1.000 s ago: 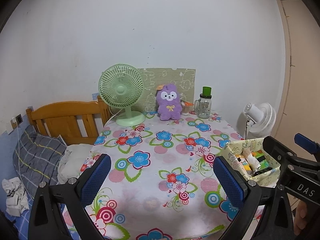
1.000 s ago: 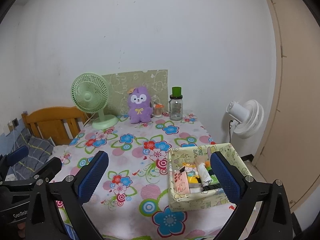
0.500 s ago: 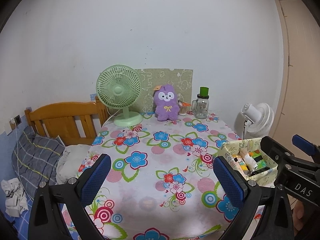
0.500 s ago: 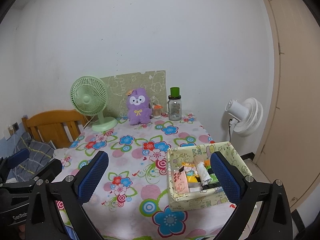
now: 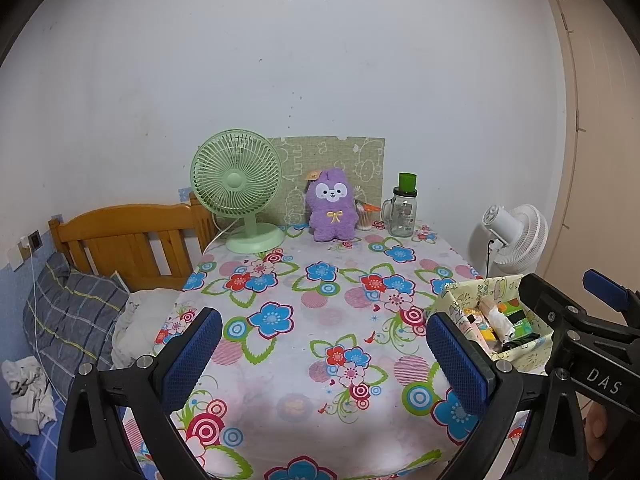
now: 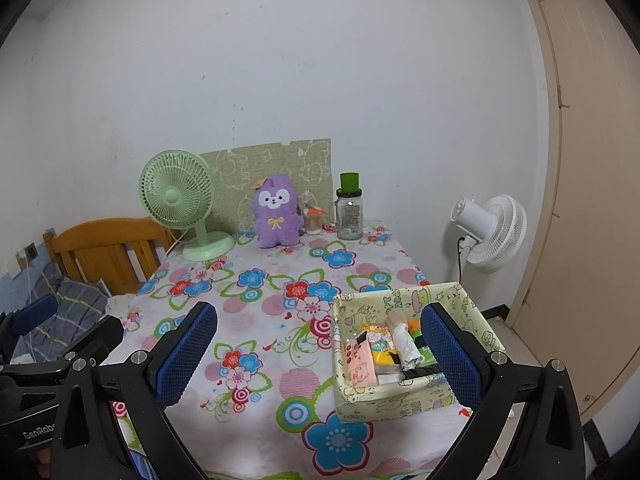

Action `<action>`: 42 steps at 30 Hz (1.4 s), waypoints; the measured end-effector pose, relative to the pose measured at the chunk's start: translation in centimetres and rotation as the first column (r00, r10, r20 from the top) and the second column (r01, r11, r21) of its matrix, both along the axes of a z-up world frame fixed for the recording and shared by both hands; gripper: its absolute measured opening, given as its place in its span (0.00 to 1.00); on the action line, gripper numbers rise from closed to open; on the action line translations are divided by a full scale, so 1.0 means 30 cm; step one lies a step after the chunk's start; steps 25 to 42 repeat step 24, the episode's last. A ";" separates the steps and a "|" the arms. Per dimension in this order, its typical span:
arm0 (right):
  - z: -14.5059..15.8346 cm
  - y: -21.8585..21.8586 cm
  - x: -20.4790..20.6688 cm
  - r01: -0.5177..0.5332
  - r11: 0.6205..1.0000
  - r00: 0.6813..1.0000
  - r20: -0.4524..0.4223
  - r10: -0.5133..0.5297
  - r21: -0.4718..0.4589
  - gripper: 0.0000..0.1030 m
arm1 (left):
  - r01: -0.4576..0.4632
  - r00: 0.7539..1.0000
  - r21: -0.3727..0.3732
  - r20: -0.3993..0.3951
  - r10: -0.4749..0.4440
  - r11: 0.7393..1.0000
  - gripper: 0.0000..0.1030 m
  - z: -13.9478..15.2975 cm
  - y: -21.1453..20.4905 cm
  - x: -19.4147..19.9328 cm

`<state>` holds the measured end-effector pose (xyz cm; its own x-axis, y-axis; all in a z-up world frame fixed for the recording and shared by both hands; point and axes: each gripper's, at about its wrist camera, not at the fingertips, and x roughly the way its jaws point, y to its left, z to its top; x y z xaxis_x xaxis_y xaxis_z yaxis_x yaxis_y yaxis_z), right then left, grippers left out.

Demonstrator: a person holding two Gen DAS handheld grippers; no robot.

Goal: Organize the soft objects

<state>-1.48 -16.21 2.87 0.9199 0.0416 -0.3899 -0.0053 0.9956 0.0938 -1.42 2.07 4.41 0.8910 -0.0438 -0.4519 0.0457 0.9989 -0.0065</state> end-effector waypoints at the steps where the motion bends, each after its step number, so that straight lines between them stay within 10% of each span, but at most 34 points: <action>1: 0.000 0.000 0.001 0.001 1.000 1.000 -0.001 -0.001 0.000 1.00 | 0.001 1.000 -0.001 -0.001 -0.001 1.000 1.00 0.000 0.001 0.000; 42: -0.021 -0.006 0.017 0.000 1.000 1.000 -0.008 0.001 0.008 1.00 | -0.002 1.000 0.001 -0.013 0.002 1.000 1.00 -0.021 0.007 0.013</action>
